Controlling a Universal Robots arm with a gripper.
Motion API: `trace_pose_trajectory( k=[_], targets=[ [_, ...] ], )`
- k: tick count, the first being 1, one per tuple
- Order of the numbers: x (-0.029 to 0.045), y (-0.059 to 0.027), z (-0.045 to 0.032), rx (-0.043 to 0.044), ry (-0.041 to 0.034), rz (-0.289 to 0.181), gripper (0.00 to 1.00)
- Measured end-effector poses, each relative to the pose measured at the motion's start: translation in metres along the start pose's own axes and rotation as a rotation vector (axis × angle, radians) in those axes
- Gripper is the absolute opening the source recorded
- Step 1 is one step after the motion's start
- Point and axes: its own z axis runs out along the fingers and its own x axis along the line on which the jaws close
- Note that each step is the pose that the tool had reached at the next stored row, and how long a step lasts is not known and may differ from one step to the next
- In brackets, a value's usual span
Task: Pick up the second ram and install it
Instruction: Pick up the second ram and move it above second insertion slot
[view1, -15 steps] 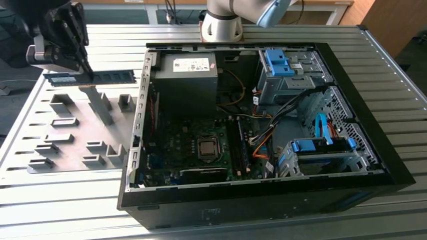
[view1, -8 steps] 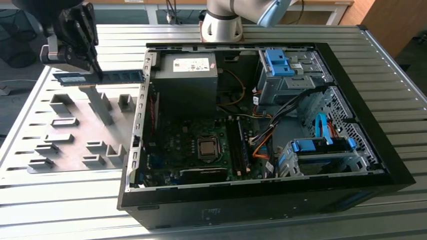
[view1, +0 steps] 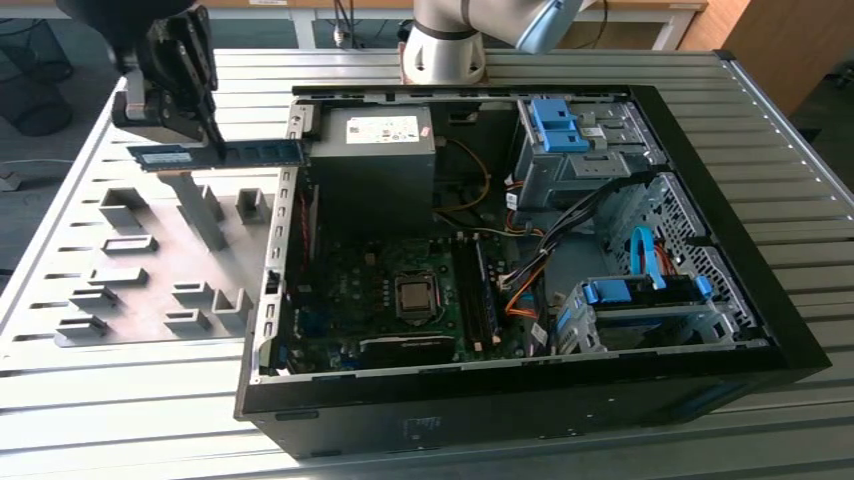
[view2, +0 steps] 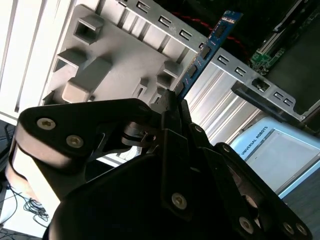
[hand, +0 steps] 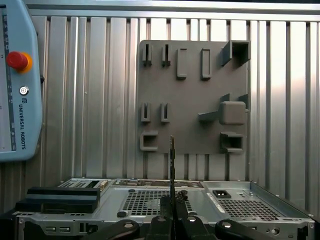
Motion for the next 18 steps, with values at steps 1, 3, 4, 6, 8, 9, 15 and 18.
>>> trace_pose_trajectory(
  k=[1, 3, 4, 6, 8, 9, 15, 18],
  targets=[
    [0.0000, -0.0020, 0.0000, 0.0000, 0.0000, 0.000, 0.14],
    [0.0000, -0.0062, -0.0001, -0.0001, 0.0001, 0.000, 0.14],
    [0.0000, -0.0082, -0.0001, 0.0000, 0.0000, 0.000, 0.14],
    [0.0000, -0.0127, -0.0001, 0.0000, -0.0001, 0.000, 0.14],
    [0.0001, -0.0181, -0.0002, 0.0000, 0.0000, 0.000, 0.14],
    [0.0001, -0.0209, -0.0003, 0.0000, -0.0001, 0.000, 0.14],
    [0.0002, -0.0412, -0.0005, 0.0000, 0.0000, 0.000, 0.14],
    [0.0002, -0.0488, -0.0006, 0.0000, 0.0000, 0.000, 0.14]
  ],
)
